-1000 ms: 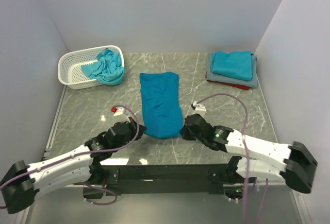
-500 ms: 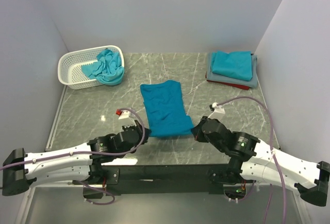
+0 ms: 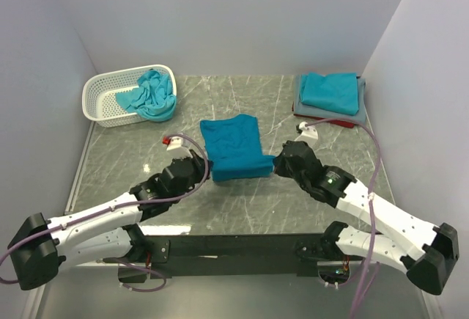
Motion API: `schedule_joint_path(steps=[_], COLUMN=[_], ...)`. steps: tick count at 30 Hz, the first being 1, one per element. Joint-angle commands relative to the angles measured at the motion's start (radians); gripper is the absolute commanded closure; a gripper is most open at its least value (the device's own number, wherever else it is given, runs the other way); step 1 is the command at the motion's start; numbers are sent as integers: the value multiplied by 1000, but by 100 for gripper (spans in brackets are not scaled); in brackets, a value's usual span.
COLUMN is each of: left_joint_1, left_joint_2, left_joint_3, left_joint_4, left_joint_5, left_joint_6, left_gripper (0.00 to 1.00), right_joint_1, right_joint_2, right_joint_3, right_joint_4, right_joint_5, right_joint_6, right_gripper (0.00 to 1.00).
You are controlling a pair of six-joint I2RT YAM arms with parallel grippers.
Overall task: Fold and stack the t-shirts
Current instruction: Fold the tshirt
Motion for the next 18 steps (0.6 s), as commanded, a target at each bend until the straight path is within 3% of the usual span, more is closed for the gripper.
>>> schedule_joint_path(steps=[1, 18], left_joint_1=[73, 293], left_joint_2=[24, 198], left_joint_3=[6, 49], left_joint_4=[92, 256], left_joint_5=[87, 283], left_joint_6=[89, 158], left_gripper=[100, 100], right_joint_1=[-55, -228], right_joint_2=[37, 350], right_joint_3=[64, 216], right_joint_4=[84, 219], right_joint_5=[-22, -145], right_joint_6=[-88, -192], right_gripper=[100, 100])
